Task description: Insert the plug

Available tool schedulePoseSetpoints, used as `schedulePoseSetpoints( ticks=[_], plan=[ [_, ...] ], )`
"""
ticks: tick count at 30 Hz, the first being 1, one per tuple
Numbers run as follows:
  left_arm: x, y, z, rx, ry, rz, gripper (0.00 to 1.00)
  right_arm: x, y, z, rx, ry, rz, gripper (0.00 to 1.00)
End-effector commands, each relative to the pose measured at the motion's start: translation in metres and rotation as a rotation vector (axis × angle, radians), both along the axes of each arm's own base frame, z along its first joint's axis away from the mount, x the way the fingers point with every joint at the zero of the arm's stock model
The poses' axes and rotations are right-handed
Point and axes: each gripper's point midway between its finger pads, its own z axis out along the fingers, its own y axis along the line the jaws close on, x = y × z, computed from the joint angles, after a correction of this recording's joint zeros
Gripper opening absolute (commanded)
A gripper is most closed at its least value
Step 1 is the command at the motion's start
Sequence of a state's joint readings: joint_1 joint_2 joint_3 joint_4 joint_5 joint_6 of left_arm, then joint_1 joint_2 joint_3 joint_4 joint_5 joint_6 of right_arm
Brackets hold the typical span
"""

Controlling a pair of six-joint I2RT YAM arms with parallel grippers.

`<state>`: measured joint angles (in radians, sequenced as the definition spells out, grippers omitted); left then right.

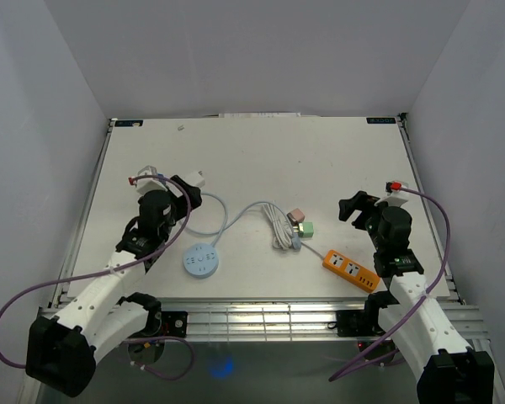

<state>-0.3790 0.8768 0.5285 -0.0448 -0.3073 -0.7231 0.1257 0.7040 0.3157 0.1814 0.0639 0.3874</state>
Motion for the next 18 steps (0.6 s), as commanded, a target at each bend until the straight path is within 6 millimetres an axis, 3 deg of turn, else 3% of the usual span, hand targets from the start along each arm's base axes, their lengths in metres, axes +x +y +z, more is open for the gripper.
schedulePoseSetpoints(
  ticks=[1,2,7,9,10,18],
  plan=[
    [0.010,0.002,0.013,0.029,0.066,0.031,0.98,0.003,0.003,0.011,0.019,-0.044,0.007,0.89],
    [0.008,0.004,0.006,0.051,0.117,0.039,0.98,0.003,0.003,0.011,0.019,-0.044,0.007,0.89],
    [0.036,0.001,0.012,0.093,0.235,0.066,0.98,0.001,0.005,0.012,0.026,-0.050,0.020,0.89],
    [0.044,0.008,0.003,0.103,0.300,0.071,0.98,0.002,0.006,0.013,0.028,-0.052,0.026,0.89],
    [0.053,-0.001,-0.003,0.079,0.339,0.018,0.98,0.001,0.007,0.012,0.029,-0.049,0.030,0.89],
    [0.093,0.020,-0.053,0.081,0.541,0.007,0.98,0.002,0.010,0.012,0.023,-0.049,0.052,0.89]
  ],
)
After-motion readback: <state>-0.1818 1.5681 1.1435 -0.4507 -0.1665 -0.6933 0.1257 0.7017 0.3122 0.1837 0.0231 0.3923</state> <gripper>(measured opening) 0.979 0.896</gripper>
